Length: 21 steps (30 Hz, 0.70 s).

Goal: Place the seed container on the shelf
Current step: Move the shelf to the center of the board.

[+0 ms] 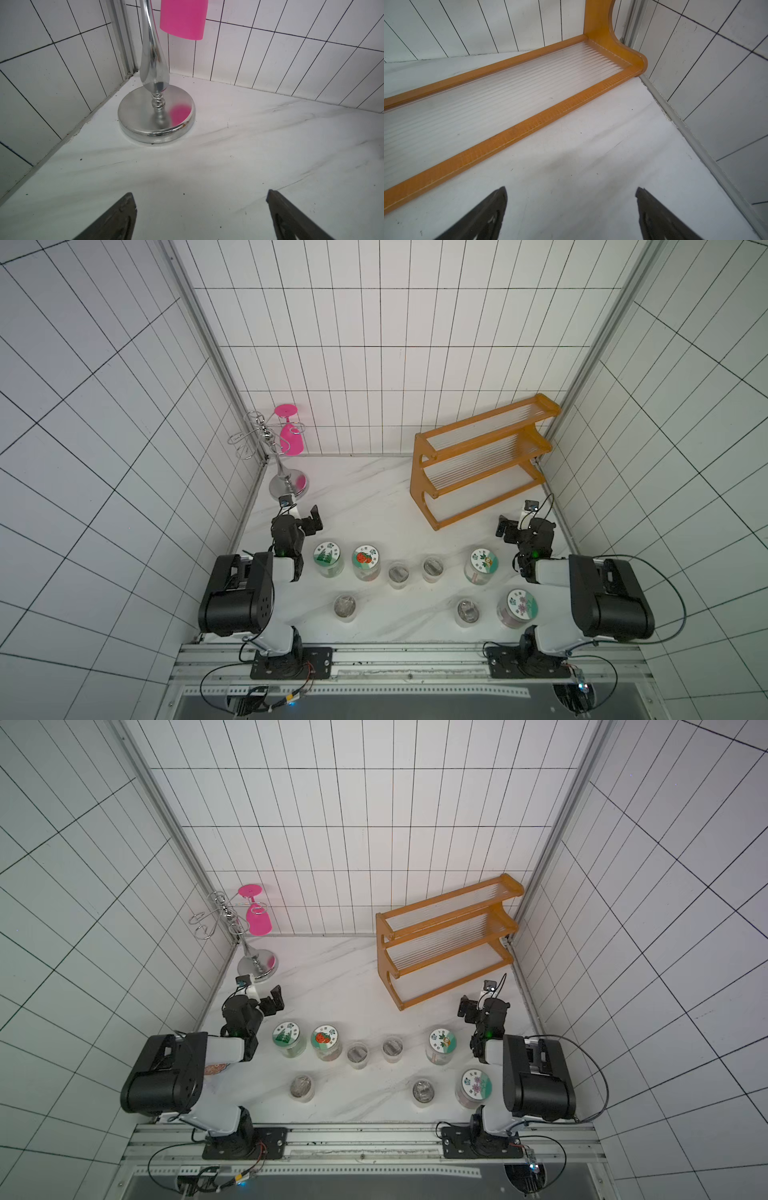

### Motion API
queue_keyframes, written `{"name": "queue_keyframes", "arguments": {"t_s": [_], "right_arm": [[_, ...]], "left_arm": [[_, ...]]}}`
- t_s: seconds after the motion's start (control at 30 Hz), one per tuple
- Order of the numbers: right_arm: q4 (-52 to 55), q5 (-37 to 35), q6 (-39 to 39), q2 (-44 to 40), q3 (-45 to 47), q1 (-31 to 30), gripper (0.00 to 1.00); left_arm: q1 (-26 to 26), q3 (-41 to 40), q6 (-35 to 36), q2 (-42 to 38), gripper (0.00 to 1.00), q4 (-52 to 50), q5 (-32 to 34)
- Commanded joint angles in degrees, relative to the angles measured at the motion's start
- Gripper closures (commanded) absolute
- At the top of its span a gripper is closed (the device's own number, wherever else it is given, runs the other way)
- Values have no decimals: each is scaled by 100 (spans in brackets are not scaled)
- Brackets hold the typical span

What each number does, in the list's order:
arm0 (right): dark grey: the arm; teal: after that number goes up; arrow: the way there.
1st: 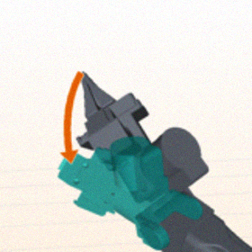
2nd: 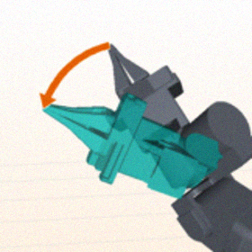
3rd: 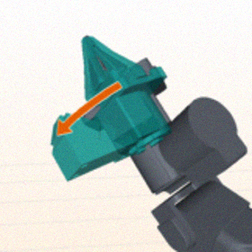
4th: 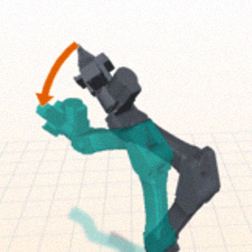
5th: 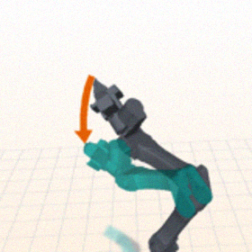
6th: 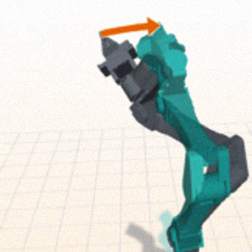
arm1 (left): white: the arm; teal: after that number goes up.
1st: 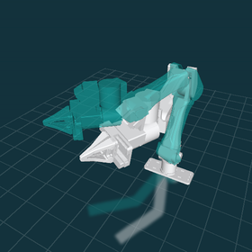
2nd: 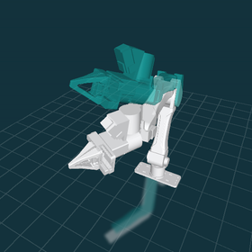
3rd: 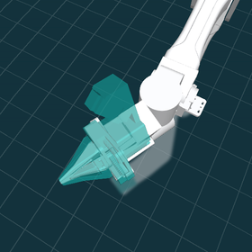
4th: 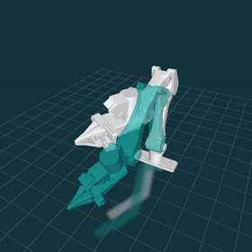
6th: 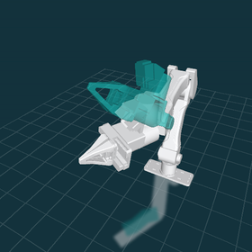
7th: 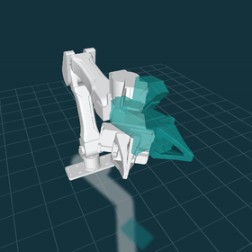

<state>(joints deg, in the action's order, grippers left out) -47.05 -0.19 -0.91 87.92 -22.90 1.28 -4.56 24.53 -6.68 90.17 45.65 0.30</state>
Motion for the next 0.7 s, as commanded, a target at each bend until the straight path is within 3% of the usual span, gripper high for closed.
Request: {"name": "queue_keyframes", "arguments": {"t_s": [0.0,0.57,0.67], "right_arm": [[20,36,-58,45,-181,73,1],[4,45,-59,31,-164,73,1],[183,-33,-103,-99,-212,79,1]], "left_arm": [[25,32,17,-68,1,50,-82],[12,25,17,-68,1,58,-82],[11,-81,-92,-275,1,244,256]]}}
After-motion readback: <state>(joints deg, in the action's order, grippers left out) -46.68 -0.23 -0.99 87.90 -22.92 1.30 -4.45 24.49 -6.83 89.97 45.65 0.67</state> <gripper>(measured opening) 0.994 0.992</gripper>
